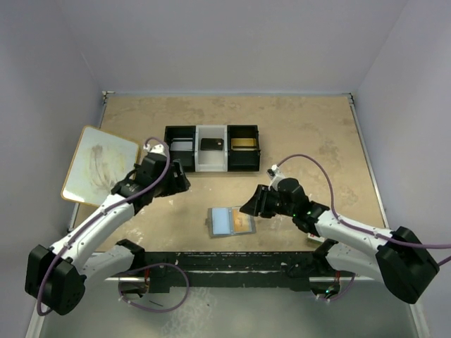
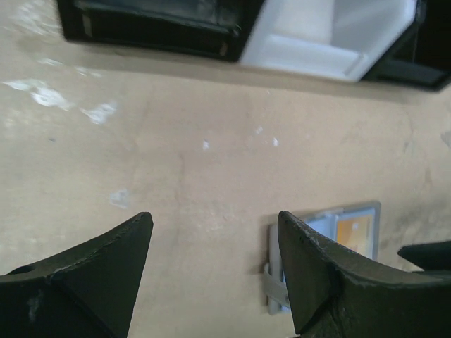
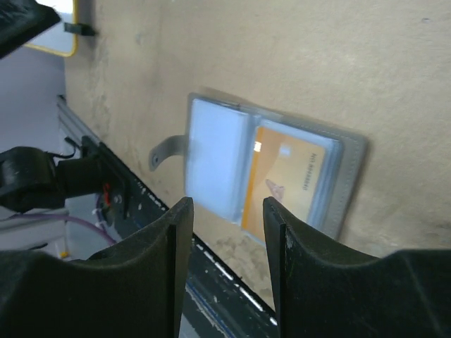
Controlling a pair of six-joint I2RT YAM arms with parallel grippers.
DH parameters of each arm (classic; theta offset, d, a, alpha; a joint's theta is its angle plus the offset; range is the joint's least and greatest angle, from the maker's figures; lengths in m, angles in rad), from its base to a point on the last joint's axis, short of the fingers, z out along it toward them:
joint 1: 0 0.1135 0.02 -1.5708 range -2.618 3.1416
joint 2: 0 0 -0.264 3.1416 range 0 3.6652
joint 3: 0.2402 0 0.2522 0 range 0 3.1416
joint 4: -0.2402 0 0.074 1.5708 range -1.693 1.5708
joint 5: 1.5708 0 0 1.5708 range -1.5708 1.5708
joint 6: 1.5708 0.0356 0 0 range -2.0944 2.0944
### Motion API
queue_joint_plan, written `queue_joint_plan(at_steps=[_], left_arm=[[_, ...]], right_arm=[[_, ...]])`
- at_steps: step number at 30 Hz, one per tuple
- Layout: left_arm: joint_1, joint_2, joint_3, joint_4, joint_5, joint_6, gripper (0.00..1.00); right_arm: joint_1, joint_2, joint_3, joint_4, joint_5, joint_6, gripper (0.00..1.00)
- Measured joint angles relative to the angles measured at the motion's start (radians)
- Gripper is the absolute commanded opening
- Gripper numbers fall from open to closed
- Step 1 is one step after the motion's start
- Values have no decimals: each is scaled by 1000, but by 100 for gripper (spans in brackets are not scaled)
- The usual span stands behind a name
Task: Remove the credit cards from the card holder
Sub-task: Place the credit card in the storage box.
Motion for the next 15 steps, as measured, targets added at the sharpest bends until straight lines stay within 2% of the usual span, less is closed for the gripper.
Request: queue_joint_plan(at_steps=[4,8,15], left_arm=[[-115,2,-28,24,13,-64,65],[-156,-15,-67,33,-2,-131,64],[-159,-229,-63,-111,-246,-228,65]], right_arm=[[19,13,8,34,-60,9,48],[100,81,104,-33,2,-2,49],[302,257,336,-201,232,-1,51]])
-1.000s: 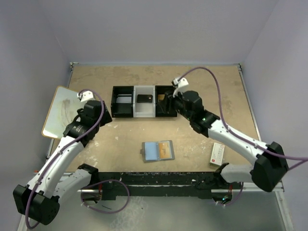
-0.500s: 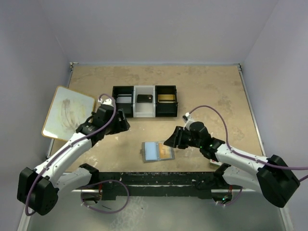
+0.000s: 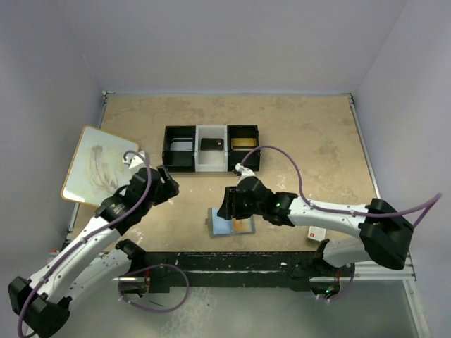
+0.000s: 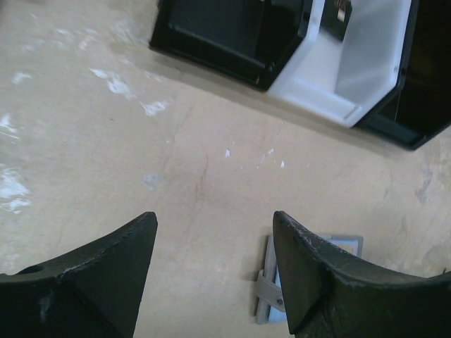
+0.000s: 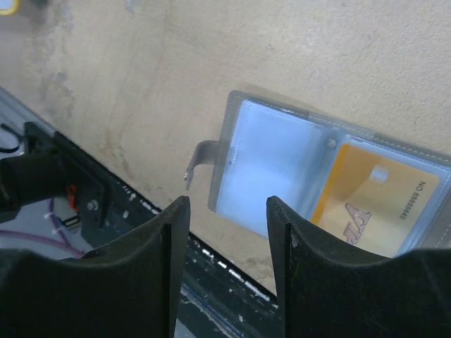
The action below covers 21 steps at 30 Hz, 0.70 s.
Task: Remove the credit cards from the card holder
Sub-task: Place the credit card in the storage box, then remove the credit card from the card holder.
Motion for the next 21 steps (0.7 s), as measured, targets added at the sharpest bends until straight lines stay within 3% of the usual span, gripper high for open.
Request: queue_joint_plan(at_steps=[8,21], left_arm=[[0,-90,129,-142,-200,3,68],[0,-124,156,-202,-324,59,76]], right_arm=[[69,192,128,-136,119,-2,57],[141,411,328,-289,214,-3,69]])
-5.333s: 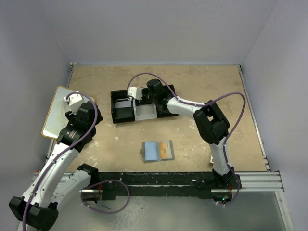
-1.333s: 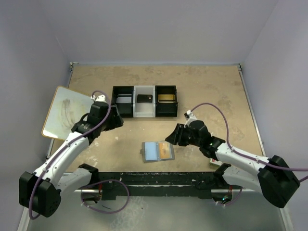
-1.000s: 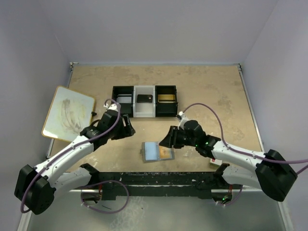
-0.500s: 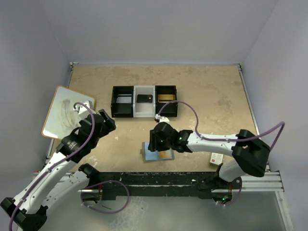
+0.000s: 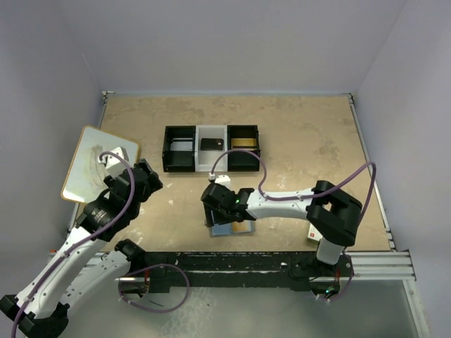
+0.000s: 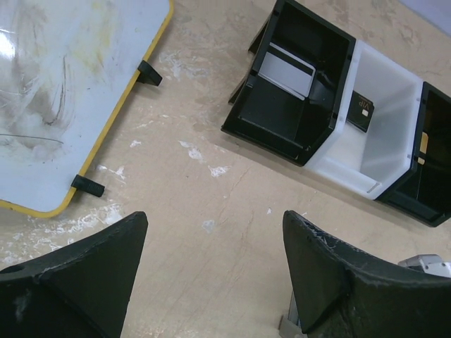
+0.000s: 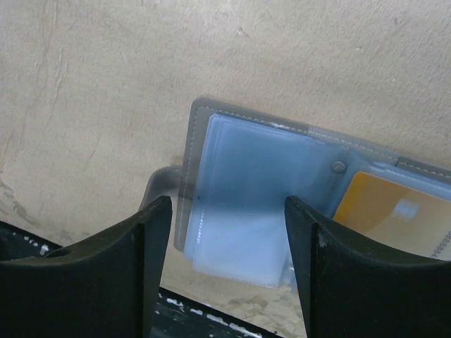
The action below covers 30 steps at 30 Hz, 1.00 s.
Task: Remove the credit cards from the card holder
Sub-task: Remove the credit card from the card holder.
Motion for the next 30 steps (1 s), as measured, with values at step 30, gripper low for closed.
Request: queue_joint_plan(at_steps=[30], left_arm=[[0,-5,0,-8,-18,0,76]], right_arm=[[44,85,106,-167,187,137,55]])
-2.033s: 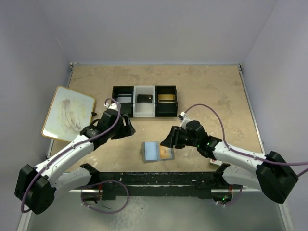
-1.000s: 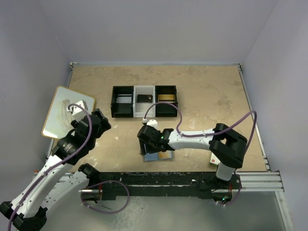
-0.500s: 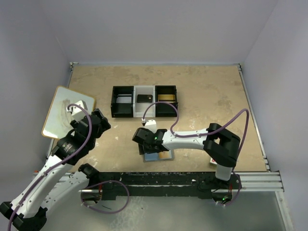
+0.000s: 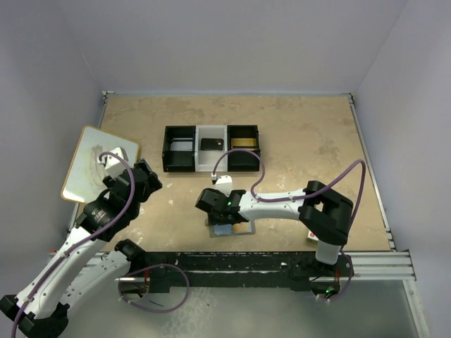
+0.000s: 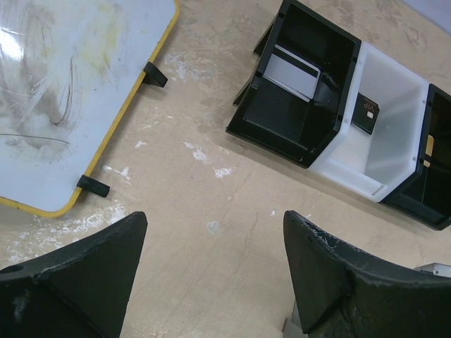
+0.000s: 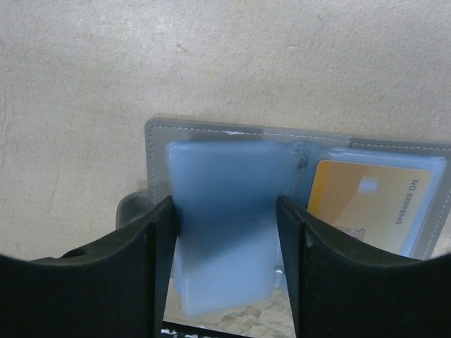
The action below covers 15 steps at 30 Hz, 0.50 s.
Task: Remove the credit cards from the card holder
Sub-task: Remove the credit card from the card holder.
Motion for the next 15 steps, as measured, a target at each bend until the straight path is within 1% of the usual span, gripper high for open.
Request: queue_joint_plan(at_steps=[1,3,5,9,10,12,15], left_arm=[[0,1,0,0,0,0,76],[0,3,0,0,0,0,76],[0,5,0,0,0,0,76],[0,7,0,-1,0,0,76],[0,8,0,0,0,0,76],[0,9,0,0,0,0,76],[0,13,0,0,0,0,76]], right_arm=[[0,-3,-4,1,1,3,51],[0,-13,-20,6,3,3,50],[-1,-28,-39,21,0,4,46],[-5,-37,-51,30,-4,4,45],[-5,-37,-52,30,-5,4,46],[-5,-37,-52,31,-5,3,54],[-5,-37,-48,43,-15,-5,63]])
